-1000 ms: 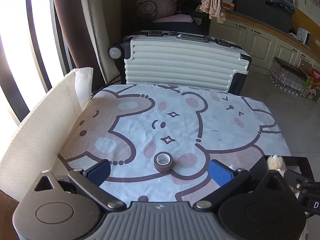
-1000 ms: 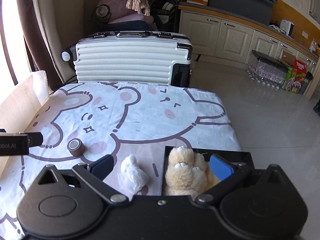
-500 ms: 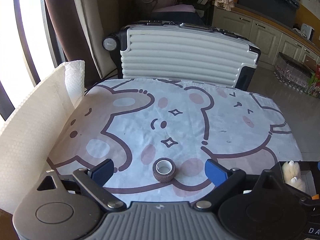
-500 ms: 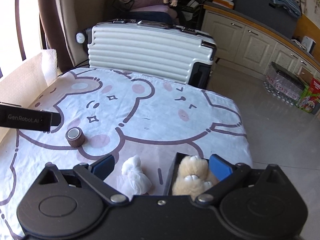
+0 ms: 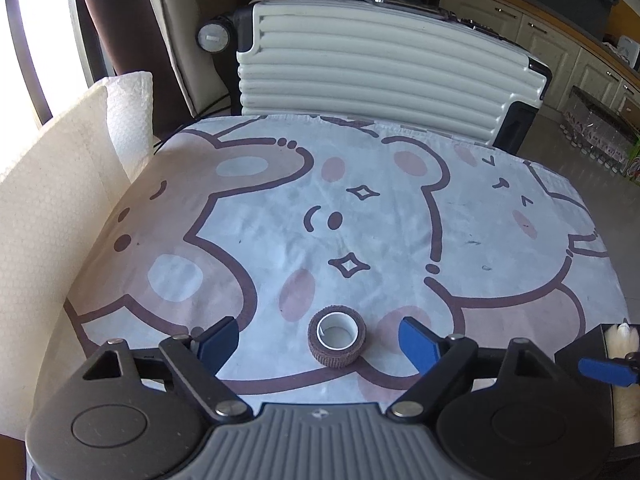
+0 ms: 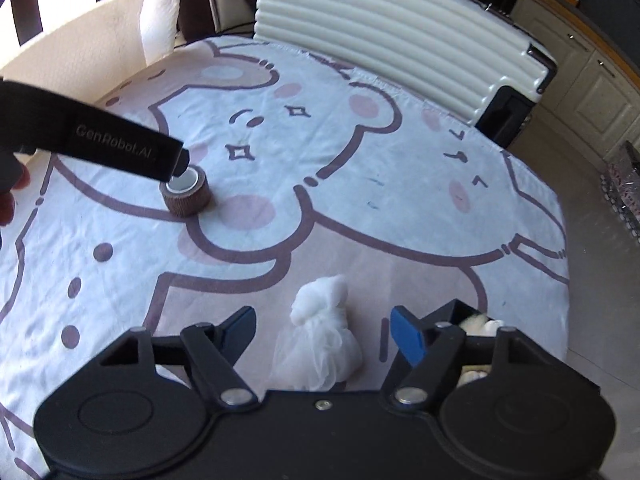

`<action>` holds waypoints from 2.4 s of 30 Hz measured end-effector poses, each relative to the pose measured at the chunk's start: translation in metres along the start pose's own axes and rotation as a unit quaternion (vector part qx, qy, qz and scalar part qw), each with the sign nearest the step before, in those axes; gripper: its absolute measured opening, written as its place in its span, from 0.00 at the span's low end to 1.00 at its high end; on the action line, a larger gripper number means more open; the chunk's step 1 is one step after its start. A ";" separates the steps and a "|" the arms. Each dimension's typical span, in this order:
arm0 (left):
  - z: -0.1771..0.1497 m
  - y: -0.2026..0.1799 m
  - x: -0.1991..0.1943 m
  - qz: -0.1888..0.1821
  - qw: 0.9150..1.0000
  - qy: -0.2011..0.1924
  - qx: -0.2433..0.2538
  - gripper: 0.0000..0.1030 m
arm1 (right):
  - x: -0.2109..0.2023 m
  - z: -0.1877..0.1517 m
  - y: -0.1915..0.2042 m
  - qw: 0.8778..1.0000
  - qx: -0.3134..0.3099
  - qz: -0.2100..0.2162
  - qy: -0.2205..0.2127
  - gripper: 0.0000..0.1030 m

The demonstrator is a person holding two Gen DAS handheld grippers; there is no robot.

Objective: Organize objects
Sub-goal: 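Close the right tool on the white plastic bag while the left tool closes on the brown tape roll, then lift the tape roll and plastic bag and carry them toward the black box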

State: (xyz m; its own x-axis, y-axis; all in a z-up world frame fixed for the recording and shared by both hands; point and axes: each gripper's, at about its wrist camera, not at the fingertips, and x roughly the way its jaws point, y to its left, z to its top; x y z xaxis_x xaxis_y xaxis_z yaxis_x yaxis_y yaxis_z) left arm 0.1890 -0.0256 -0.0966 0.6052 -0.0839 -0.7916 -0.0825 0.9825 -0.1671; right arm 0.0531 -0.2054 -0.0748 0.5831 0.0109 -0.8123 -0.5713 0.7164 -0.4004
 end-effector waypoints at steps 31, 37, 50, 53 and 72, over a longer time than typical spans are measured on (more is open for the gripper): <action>0.003 -0.006 0.067 0.023 0.998 0.057 -0.029 0.61 | 0.042 0.003 -0.006 0.996 -0.053 -0.003 0.069 0.31; 0.005 -0.012 0.067 0.010 0.997 0.062 -0.033 0.43 | 0.040 0.003 -0.011 0.997 -0.038 0.001 0.066 0.31; 0.006 -0.008 0.044 0.008 0.998 0.057 -0.032 0.42 | 0.018 0.007 -0.024 0.999 0.024 0.013 0.037 0.30; 0.007 -0.007 0.034 0.010 0.998 0.050 -0.027 0.42 | 0.010 0.007 -0.025 0.999 0.033 0.014 0.029 0.30; 0.002 -0.016 -0.035 0.003 1.000 0.010 -0.004 0.42 | -0.048 -0.002 -0.041 0.994 0.103 0.002 -0.023 0.30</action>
State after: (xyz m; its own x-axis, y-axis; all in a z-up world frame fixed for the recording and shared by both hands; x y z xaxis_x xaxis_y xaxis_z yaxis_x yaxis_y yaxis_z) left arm 0.1712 -0.0384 -0.0652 0.5880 -0.0808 -0.8048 -0.0921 0.9818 -0.1659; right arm 0.0476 -0.2364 -0.0200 0.6097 0.0420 -0.7916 -0.4451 0.8445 -0.2980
